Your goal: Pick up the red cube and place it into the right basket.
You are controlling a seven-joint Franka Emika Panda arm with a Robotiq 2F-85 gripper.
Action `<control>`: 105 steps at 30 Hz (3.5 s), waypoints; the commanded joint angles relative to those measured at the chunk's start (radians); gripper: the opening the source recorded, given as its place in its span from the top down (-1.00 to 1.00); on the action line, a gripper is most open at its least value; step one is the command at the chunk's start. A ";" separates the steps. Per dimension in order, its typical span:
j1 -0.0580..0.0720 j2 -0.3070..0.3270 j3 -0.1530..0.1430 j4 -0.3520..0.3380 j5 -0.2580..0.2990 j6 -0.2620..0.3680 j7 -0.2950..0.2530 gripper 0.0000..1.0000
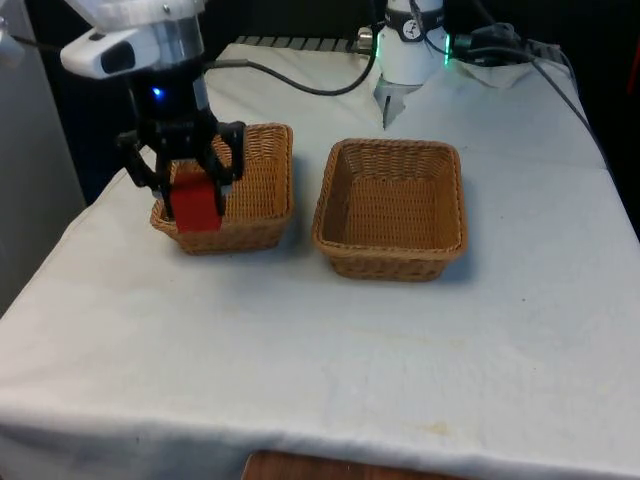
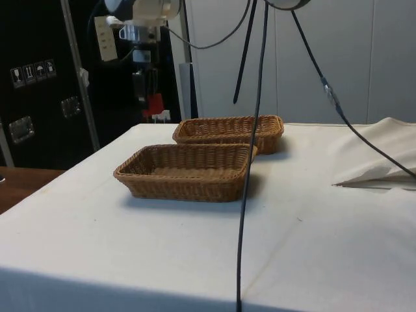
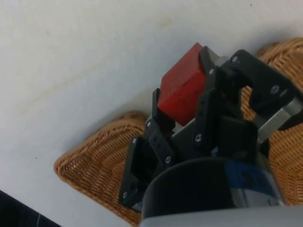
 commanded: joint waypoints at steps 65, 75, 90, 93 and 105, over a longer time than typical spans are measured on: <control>0.174 -0.231 -0.078 -0.360 0.006 0.146 -0.115 0.92; 0.197 -0.278 -0.059 -0.422 0.009 0.143 -0.115 0.92; 0.207 -0.306 -0.054 -0.508 0.015 0.179 -0.165 0.92; 0.226 -0.326 -0.066 -0.560 0.013 0.223 -0.192 0.92; 0.239 -0.334 -0.080 -0.633 -0.005 0.302 -0.245 0.92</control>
